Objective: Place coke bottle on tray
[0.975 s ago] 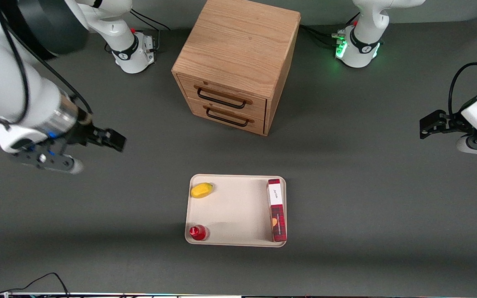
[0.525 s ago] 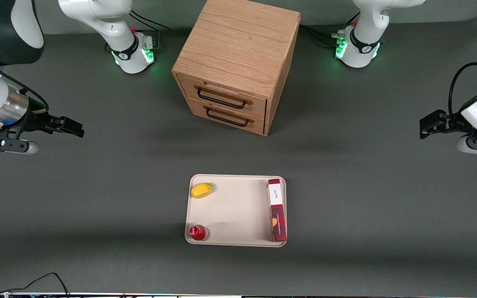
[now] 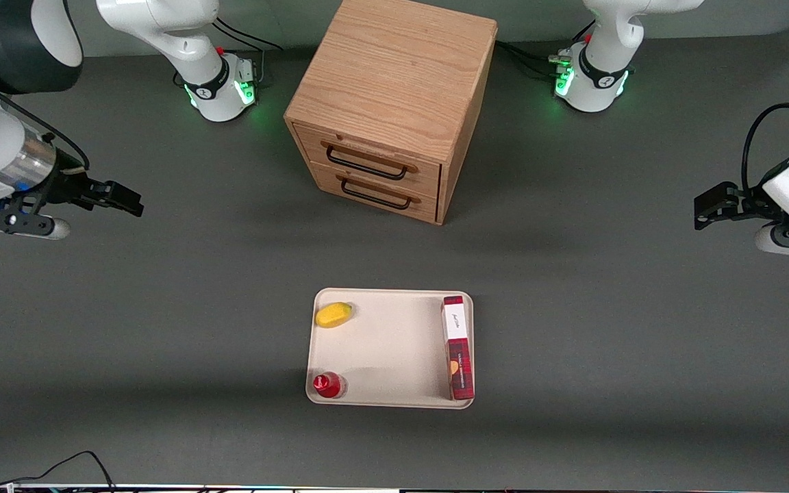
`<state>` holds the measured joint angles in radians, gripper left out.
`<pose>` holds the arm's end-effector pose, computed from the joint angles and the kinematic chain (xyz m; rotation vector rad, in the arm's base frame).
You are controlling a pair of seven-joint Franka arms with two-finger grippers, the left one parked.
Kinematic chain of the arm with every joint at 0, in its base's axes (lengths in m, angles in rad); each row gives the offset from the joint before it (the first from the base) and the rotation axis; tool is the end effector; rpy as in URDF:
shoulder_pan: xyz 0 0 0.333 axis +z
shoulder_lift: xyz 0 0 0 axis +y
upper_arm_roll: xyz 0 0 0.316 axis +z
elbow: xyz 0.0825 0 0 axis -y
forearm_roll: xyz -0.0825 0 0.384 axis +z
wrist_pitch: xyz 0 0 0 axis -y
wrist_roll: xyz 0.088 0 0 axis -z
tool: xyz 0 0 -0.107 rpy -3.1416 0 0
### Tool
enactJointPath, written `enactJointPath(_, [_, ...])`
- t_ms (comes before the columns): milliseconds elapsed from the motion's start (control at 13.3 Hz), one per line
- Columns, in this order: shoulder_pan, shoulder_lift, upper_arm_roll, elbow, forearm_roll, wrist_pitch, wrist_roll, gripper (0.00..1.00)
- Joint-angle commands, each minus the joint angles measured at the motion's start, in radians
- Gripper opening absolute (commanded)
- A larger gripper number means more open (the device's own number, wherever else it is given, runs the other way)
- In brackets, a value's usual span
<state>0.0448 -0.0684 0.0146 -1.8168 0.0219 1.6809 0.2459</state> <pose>0.5328 0.0340 0.5546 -3.1154 0.2964 0.1094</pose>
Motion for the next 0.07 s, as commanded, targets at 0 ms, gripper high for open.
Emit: enactJointPath(0, [0.004,-0.001,-0.027,0.047,0.01,-0.059,0.016,1.0])
